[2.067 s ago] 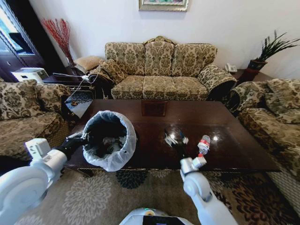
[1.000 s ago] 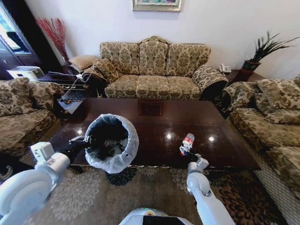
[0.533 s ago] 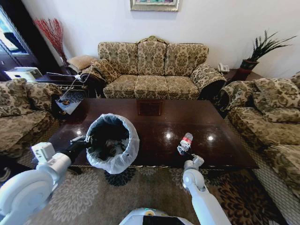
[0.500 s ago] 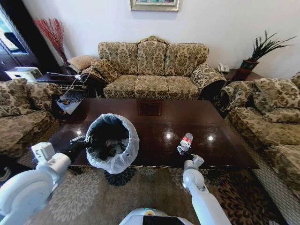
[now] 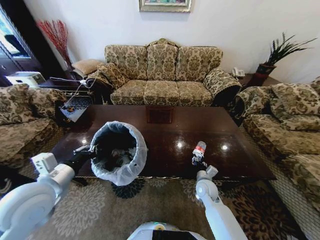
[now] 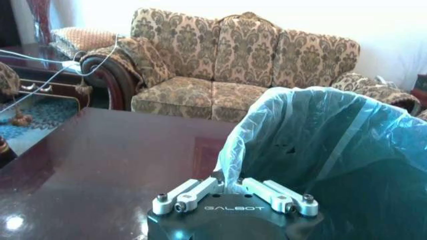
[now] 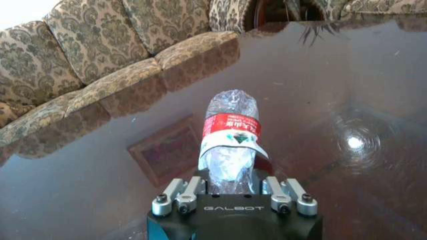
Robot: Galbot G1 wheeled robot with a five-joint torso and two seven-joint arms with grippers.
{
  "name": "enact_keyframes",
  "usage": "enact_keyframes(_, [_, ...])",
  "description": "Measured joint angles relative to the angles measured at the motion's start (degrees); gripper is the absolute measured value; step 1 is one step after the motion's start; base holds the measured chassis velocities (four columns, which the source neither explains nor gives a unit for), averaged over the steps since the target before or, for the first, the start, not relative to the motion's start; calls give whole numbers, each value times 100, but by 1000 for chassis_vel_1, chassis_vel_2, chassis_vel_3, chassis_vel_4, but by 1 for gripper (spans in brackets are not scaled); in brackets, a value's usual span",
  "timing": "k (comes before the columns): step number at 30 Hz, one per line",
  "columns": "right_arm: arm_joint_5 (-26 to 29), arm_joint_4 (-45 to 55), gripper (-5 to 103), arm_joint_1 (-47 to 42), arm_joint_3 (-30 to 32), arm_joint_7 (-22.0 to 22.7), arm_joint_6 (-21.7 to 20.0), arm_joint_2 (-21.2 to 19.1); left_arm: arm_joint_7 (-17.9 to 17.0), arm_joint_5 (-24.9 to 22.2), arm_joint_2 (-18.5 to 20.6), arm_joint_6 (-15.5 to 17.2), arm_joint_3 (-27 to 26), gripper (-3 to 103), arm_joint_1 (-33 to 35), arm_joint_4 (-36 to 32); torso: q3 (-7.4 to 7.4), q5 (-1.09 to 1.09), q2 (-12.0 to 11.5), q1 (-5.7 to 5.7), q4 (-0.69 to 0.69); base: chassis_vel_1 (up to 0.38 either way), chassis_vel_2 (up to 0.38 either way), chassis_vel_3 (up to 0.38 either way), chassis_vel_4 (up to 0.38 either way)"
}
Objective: Move to the front of the table and place the trash on the table into the trash bin.
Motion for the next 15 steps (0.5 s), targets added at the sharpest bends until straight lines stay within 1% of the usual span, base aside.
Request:
enact_keyframes(1, [-27, 7, 32, -29, 27, -30, 42, -3, -6, -14, 42, 0, -80, 1, 50, 0, 0, 4, 0, 0, 0, 0, 0, 0, 0])
enact_keyframes(3, [-96, 102, 25, -96, 44, -104, 103, -23, -15, -39, 72, 1, -137, 1, 50, 0, 0, 3, 0, 0, 0, 0, 0, 0, 0])
enact_keyframes(4, [-96, 102, 25, -96, 44, -104, 103, -23, -15, -39, 72, 1, -137, 1, 50, 0, 0, 3, 0, 0, 0, 0, 0, 0, 0])
enact_keyframes(6, [-206, 267, 19, -126, 45, -182, 197, -13, -19, -47, 83, 2, -148, 1, 50, 0, 0, 3, 0, 0, -2, 0, 0, 0, 0])
enact_keyframes(7, [-206, 267, 19, -126, 45, -182, 197, -13, -19, -47, 83, 2, -148, 1, 50, 0, 0, 3, 0, 0, -2, 0, 0, 0, 0])
enact_keyframes(8, [-387, 362, 16, -109, 45, -242, 280, 22, -17, -48, 79, 6, -154, 1, 82, 0, 0, 2, 0, 0, -1, 0, 0, 0, 0])
enact_keyframes(9, [-477, 364, 16, -88, 45, -252, 322, 41, -16, -48, 69, 9, -154, 1, 89, 0, 0, 1, 0, 0, -1, 0, 0, 0, 0])
enact_keyframes(10, [-779, 377, 14, -18, 37, -289, 488, 106, -16, -47, 43, 19, -153, 1, 91, 0, 0, 0, 0, 0, 0, 0, 0, 0, 0])
enact_keyframes(11, [-930, 446, 12, 13, 26, -385, 591, 155, -16, -45, 31, 26, -148, 1, 87, 0, 0, 1, 0, 0, 0, 0, 0, 0, 0])
enact_keyframes(12, [-930, 446, 12, 13, 26, -385, 591, 155, -16, -45, 31, 26, -148, 1, 87, 0, 0, 1, 0, 0, 0, 0, 0, 0, 0])
enact_keyframes(14, [-1012, 670, 12, 66, -51, -822, 869, 186, -16, -44, 51, 45, -135, 1, 86, 0, 0, 1, 0, 0, -1, 0, 0, 0, 0])
enact_keyframes(15, [-968, 780, 12, 129, -113, -1333, 1127, 167, -9, -45, 105, 71, -141, 1, 117, 0, 0, 0, 0, 0, -1, 0, 0, 0, 0])
